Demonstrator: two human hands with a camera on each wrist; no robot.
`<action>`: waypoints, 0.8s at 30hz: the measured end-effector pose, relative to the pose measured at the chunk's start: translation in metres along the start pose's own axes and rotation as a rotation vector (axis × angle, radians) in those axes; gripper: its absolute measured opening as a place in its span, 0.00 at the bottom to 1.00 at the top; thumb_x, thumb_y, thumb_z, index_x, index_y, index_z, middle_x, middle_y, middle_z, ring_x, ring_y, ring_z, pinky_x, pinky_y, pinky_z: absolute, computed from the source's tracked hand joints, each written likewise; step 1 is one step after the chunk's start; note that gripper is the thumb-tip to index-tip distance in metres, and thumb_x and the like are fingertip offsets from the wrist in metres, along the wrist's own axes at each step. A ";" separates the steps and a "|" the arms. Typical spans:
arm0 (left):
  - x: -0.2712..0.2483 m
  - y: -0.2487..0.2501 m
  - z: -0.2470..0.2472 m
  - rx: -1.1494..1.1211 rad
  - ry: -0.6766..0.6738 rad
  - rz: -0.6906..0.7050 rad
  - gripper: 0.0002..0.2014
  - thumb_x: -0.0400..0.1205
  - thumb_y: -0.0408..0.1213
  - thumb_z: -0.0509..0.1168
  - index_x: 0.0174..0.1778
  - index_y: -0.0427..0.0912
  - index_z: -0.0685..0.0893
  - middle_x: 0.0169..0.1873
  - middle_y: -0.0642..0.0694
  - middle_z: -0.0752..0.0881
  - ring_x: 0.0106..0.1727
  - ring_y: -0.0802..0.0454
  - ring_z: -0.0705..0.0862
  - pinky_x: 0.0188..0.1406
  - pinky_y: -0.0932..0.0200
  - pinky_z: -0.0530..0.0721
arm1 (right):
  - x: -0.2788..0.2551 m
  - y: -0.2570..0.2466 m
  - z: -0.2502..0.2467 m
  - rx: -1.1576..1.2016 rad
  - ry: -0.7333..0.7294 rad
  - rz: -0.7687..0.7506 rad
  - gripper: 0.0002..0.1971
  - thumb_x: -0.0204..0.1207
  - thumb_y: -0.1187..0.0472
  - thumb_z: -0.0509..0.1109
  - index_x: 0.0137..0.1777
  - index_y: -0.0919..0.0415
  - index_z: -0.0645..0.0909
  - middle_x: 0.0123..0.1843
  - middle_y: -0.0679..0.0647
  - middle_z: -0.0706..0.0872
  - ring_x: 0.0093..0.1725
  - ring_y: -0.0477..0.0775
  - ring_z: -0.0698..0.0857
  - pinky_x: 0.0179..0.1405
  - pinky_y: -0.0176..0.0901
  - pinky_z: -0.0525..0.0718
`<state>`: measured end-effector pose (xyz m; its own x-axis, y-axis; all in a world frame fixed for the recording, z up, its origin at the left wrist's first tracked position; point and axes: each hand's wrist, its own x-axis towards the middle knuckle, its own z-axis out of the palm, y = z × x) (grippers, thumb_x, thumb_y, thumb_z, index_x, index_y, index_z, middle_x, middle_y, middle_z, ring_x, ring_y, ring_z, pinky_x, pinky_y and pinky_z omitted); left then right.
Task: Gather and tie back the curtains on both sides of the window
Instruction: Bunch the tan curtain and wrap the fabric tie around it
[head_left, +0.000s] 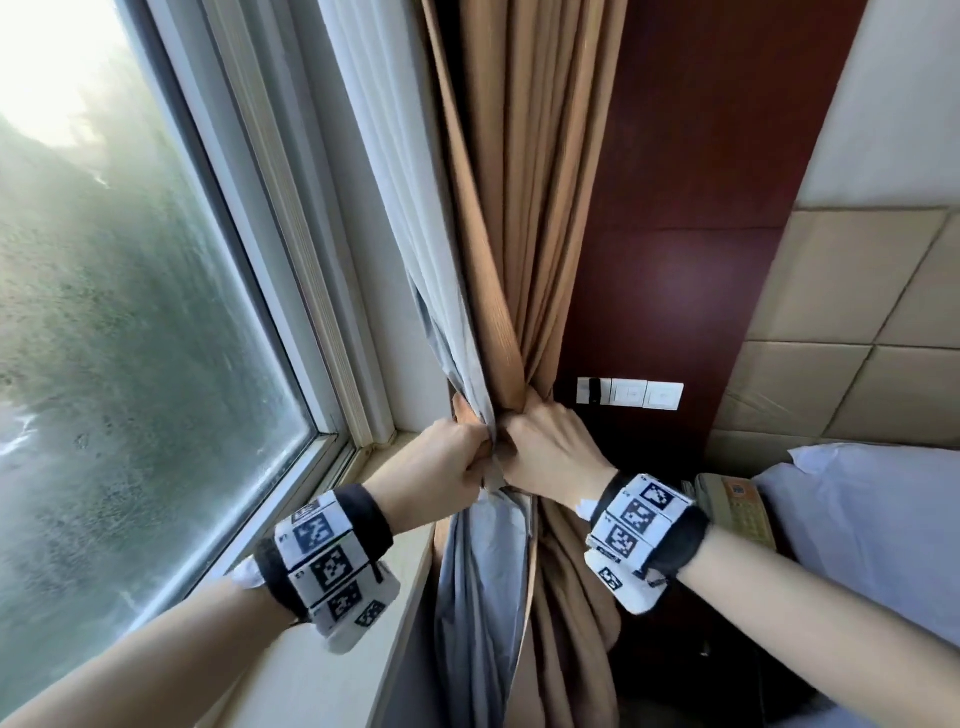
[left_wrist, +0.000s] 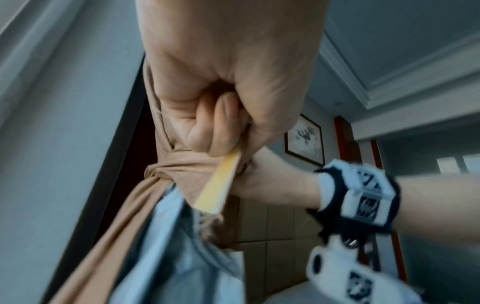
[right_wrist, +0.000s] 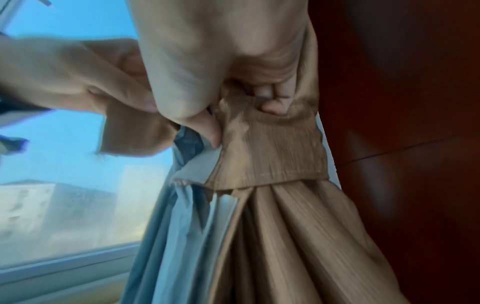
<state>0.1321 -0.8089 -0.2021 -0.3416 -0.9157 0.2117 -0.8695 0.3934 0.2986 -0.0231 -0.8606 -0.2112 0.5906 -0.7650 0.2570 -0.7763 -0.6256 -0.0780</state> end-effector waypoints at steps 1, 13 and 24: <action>-0.001 0.002 0.000 0.013 0.009 0.007 0.13 0.75 0.28 0.59 0.28 0.45 0.67 0.24 0.48 0.72 0.26 0.46 0.69 0.30 0.46 0.77 | 0.002 -0.002 0.001 -0.003 0.011 0.007 0.13 0.71 0.53 0.66 0.50 0.55 0.87 0.52 0.67 0.82 0.40 0.74 0.85 0.35 0.50 0.80; -0.002 0.035 -0.024 0.502 0.138 0.294 0.09 0.75 0.44 0.60 0.37 0.52 0.86 0.52 0.49 0.81 0.58 0.47 0.77 0.55 0.51 0.71 | 0.013 0.014 0.004 0.054 0.039 0.077 0.17 0.77 0.53 0.64 0.61 0.60 0.81 0.57 0.65 0.84 0.50 0.71 0.86 0.44 0.51 0.81; 0.032 0.007 -0.020 0.049 -0.139 0.135 0.09 0.78 0.42 0.71 0.48 0.39 0.88 0.47 0.50 0.86 0.47 0.55 0.84 0.51 0.59 0.80 | 0.020 0.032 -0.005 0.293 -0.093 0.090 0.10 0.72 0.61 0.67 0.50 0.55 0.88 0.51 0.65 0.86 0.55 0.67 0.83 0.42 0.40 0.69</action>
<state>0.1223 -0.8339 -0.1749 -0.4994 -0.8587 0.1154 -0.8276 0.5122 0.2297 -0.0375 -0.8950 -0.2038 0.5505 -0.8215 0.1484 -0.7377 -0.5619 -0.3741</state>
